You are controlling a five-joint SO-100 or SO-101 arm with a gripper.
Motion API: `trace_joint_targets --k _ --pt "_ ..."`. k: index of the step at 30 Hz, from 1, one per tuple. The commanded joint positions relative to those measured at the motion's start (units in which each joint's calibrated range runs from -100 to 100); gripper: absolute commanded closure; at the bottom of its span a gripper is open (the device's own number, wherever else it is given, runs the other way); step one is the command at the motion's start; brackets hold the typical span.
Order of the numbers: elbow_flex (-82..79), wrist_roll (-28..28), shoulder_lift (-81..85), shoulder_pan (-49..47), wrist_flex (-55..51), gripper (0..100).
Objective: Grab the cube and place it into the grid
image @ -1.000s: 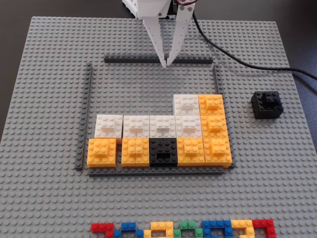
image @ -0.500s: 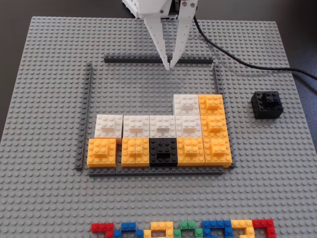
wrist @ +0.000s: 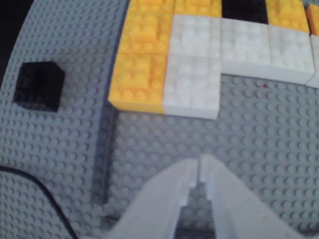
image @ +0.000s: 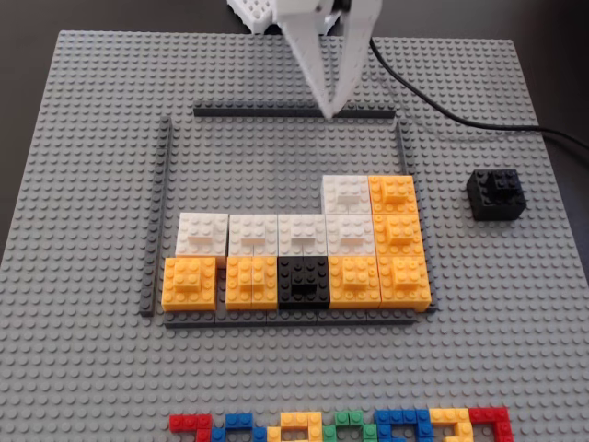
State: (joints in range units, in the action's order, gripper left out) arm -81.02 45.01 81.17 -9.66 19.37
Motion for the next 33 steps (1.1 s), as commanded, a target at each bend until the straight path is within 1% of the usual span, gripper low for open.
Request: trace_joint_targets --k 1,5,9,13,16,24,33 --pt "15.91 -0.63 -7.40 -1.94 -3.20 100" --pt "27.87 -2.25 -16.34 -4.52 -7.84 100" --pt "39.11 -5.18 -25.11 -7.69 -12.43 100" --pt "47.99 -8.84 -33.19 -11.67 -15.80 100" --pt "55.24 -12.99 -40.33 -13.73 -17.51 100" --pt "66.30 -15.34 -52.62 -17.48 -17.70 100" --pt "73.09 -16.17 -60.28 -19.77 -16.04 100"
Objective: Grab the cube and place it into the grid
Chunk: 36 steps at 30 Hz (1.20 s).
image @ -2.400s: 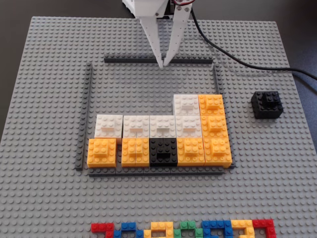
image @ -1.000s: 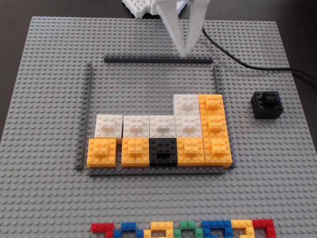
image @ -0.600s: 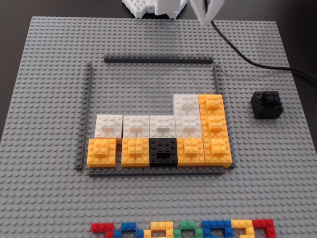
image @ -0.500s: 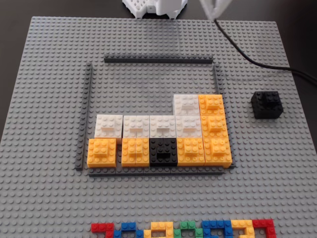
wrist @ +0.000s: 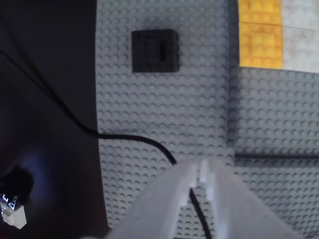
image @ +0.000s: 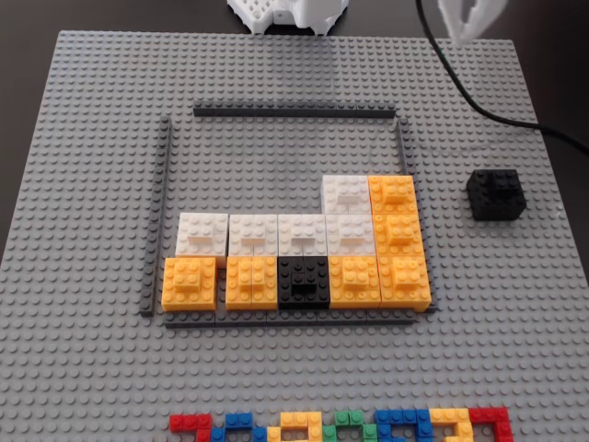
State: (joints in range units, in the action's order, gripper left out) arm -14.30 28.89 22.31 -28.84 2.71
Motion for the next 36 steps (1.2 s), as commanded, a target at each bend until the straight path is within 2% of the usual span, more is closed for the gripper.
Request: trace_joint_targets --k 1,17,28,36 --pt "7.09 -0.05 -2.36 -0.81 0.76 100" --pt "18.87 0.49 -24.11 -1.48 2.57 98" --pt "20.87 0.63 -30.39 -0.37 5.06 73" --pt "19.96 1.51 -32.54 0.73 5.89 70"
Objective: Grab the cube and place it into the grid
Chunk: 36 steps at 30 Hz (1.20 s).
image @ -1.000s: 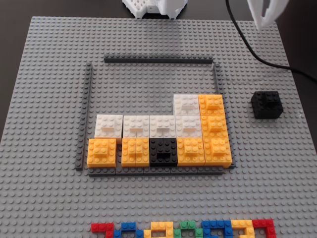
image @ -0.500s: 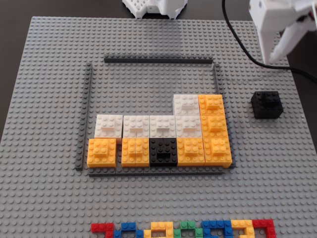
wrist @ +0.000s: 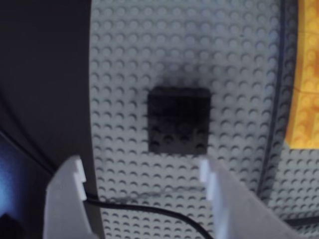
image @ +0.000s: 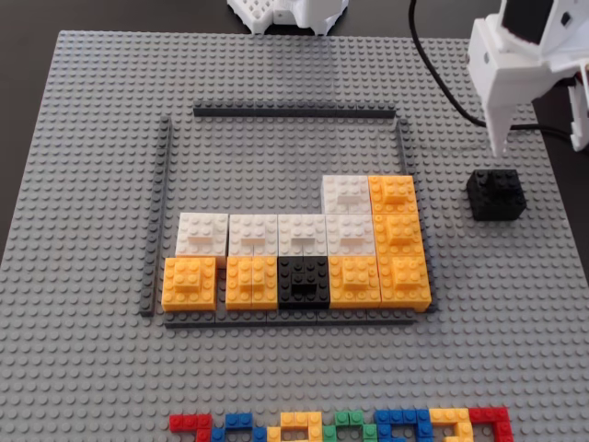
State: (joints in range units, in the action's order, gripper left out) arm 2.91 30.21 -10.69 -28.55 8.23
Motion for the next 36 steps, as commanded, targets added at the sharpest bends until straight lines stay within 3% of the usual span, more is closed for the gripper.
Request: trace_joint_targets --k 1,36 --pt "2.48 0.20 0.02 0.52 0.51 71" --pt "-1.51 -0.39 -2.98 0.59 3.54 72"
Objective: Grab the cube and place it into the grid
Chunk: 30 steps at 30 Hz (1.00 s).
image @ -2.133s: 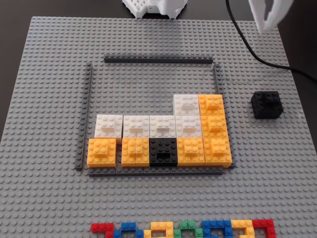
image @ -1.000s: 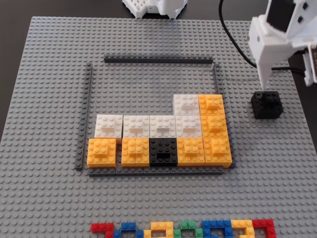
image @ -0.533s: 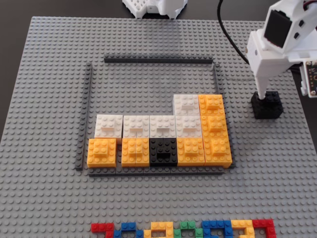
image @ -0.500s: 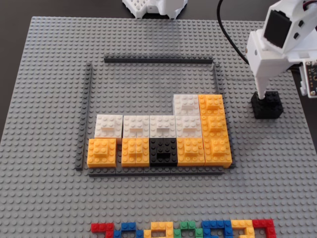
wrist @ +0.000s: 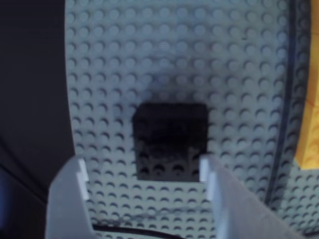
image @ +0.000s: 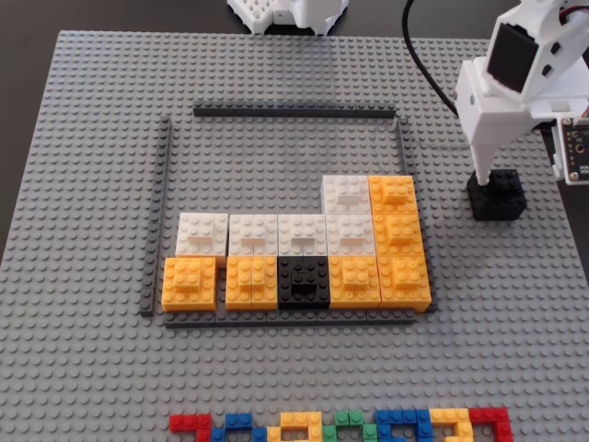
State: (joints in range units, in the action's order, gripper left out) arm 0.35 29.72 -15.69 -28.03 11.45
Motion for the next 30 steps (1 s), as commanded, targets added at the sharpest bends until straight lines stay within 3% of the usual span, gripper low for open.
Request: trace_joint_targets --k 1,17,30 --pt "1.14 0.10 2.19 0.08 0.27 72" --pt "1.41 0.39 2.88 -0.07 0.22 73" --pt "1.14 0.88 2.71 -0.07 0.47 82"
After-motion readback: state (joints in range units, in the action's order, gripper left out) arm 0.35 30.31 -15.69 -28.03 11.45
